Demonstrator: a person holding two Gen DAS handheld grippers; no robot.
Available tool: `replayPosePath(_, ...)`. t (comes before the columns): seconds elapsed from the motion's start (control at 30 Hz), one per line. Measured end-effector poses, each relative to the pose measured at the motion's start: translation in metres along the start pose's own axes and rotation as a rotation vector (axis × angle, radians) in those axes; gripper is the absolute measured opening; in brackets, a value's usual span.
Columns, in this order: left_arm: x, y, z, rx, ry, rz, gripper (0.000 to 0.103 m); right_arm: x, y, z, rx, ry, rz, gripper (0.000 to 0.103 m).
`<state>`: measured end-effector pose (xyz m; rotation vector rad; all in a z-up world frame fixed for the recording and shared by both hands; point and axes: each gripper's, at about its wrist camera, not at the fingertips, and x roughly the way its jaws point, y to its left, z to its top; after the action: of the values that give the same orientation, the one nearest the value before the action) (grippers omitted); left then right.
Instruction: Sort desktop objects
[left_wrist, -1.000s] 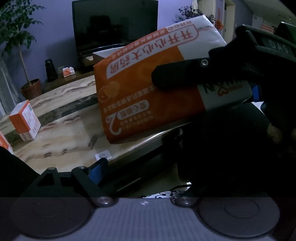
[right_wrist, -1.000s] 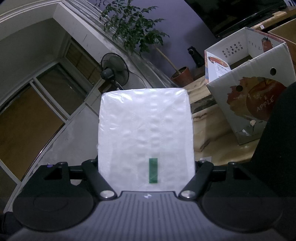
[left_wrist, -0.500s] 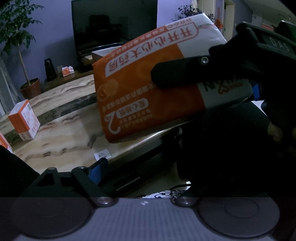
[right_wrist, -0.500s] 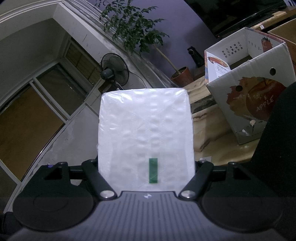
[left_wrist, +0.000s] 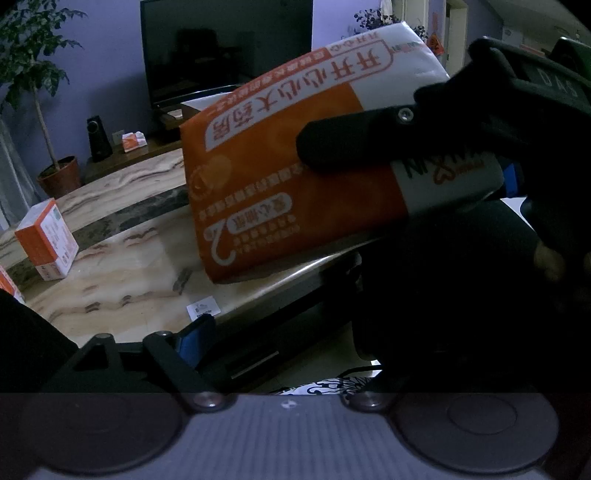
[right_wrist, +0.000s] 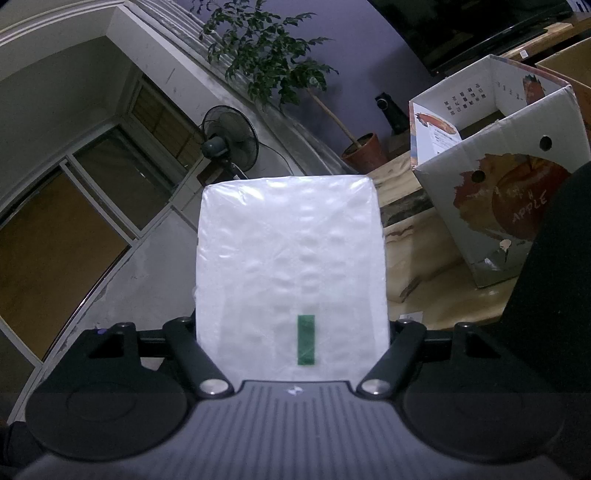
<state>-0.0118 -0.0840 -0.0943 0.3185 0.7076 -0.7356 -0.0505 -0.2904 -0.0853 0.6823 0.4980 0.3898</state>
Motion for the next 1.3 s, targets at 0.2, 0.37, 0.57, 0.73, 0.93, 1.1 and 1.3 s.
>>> replayPosePath(0.2,0.0008,-0.0002,0.0000,-0.002,0.001,0.000,0.086,-0.0001,0.0009,-0.0005,0.003,-0.001,-0.001,0.075)
replayPosePath(0.37,0.0006,0.0006,-0.0004,-0.005,0.003,-0.002,0.086,0.0012,0.0011,0.0001,0.001,0.001,0.000,0.075)
replayPosePath(0.57,0.0008,0.0011,-0.0011,-0.006,0.004,-0.004,0.086,0.0005,0.0006,0.0005,0.004,0.000,-0.002,0.075)
replayPosePath(0.73,-0.0002,0.0019,-0.0019,-0.006,0.004,-0.004,0.086,0.0007,0.0015,0.0004,0.003,0.001,0.000,0.075)
replayPosePath(0.93,0.0006,0.0017,-0.0021,-0.005,0.004,-0.003,0.086,0.0001,0.0007,0.0007,0.004,0.001,0.000,0.075)
replayPosePath(1.1,0.0009,0.0025,-0.0025,-0.003,0.004,-0.004,0.086,-0.0005,0.0013,0.0005,0.005,0.002,0.000,0.075)
replayPosePath(1.3,0.0006,0.0018,-0.0023,-0.004,0.006,-0.005,0.086,-0.0004,0.0013,0.0004,0.005,0.003,0.001,0.075)
